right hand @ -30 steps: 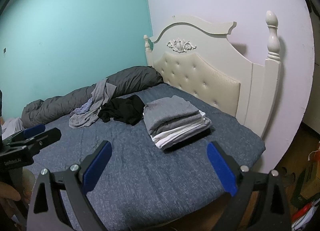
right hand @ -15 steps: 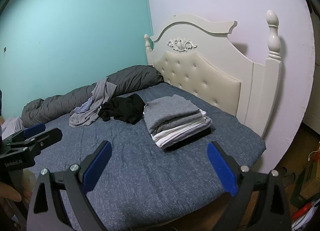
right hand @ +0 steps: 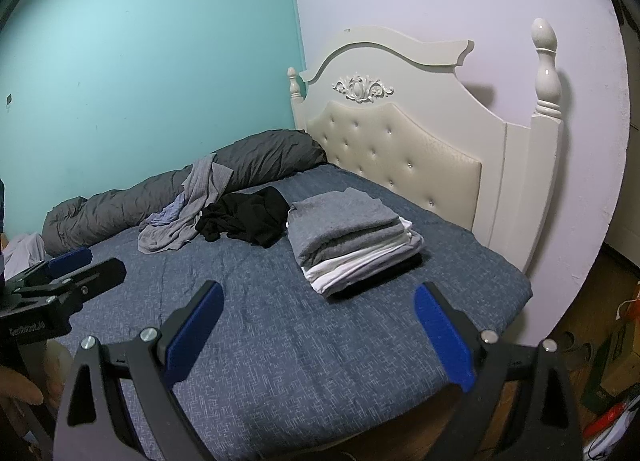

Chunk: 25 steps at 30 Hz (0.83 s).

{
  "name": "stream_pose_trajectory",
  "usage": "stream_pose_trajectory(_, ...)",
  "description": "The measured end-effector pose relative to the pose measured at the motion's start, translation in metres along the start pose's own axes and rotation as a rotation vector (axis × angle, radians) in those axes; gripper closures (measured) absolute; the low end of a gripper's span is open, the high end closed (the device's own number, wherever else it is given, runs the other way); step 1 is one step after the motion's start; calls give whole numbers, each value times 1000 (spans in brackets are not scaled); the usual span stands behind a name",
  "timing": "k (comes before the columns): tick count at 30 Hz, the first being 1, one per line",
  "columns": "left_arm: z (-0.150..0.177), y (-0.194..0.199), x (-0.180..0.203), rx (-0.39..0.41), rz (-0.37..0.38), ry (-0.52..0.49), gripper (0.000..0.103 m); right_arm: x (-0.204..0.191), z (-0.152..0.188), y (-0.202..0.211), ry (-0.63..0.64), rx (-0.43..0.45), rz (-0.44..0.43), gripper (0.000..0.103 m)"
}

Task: Fold clothes

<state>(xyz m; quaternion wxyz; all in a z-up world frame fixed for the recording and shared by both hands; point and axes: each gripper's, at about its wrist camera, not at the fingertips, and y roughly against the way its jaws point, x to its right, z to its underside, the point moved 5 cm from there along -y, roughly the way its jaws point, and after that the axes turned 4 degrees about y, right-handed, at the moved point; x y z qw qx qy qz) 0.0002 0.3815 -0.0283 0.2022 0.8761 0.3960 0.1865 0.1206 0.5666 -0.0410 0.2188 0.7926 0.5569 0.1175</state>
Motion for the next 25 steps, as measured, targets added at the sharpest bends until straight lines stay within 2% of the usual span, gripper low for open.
stream_pose_trajectory(25, 3, -2, 2, 4, -1, -11, 1, 3, 3, -3, -10, -6, 2, 6)
